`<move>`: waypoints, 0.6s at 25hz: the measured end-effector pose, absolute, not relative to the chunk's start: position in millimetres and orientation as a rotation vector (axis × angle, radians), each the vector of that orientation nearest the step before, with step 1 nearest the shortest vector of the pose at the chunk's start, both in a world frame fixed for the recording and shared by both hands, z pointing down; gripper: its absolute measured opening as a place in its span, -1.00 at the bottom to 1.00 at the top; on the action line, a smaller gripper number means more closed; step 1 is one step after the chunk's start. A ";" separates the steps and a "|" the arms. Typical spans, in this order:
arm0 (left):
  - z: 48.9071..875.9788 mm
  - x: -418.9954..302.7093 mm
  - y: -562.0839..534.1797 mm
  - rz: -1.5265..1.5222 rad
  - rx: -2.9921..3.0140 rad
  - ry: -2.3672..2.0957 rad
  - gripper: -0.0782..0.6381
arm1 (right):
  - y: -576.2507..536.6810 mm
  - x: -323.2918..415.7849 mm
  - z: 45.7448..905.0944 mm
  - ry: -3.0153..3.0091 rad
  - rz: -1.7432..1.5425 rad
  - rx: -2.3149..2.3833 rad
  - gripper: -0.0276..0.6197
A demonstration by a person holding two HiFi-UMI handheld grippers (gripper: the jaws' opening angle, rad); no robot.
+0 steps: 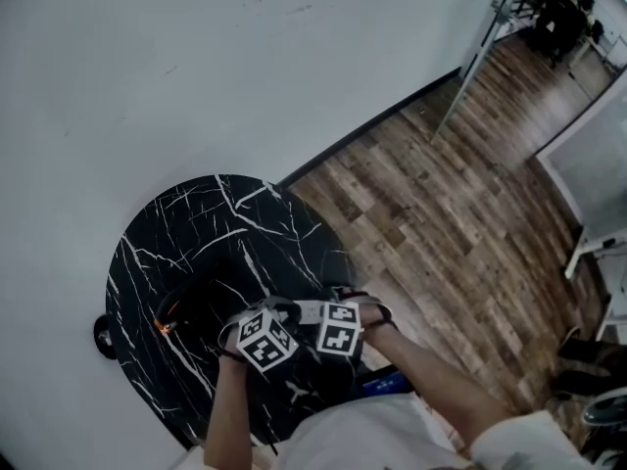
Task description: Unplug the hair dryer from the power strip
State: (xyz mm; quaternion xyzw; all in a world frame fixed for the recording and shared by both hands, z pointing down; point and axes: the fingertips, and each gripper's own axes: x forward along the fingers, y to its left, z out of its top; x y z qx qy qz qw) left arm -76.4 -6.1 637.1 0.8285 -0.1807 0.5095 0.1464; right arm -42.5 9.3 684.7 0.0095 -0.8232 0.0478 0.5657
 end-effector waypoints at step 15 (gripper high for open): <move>636.5 -77.4 -5.8 1.485 2.373 -0.555 -0.62 | 9.8 -41.9 684.6 -1.918 0.115 0.029 -0.07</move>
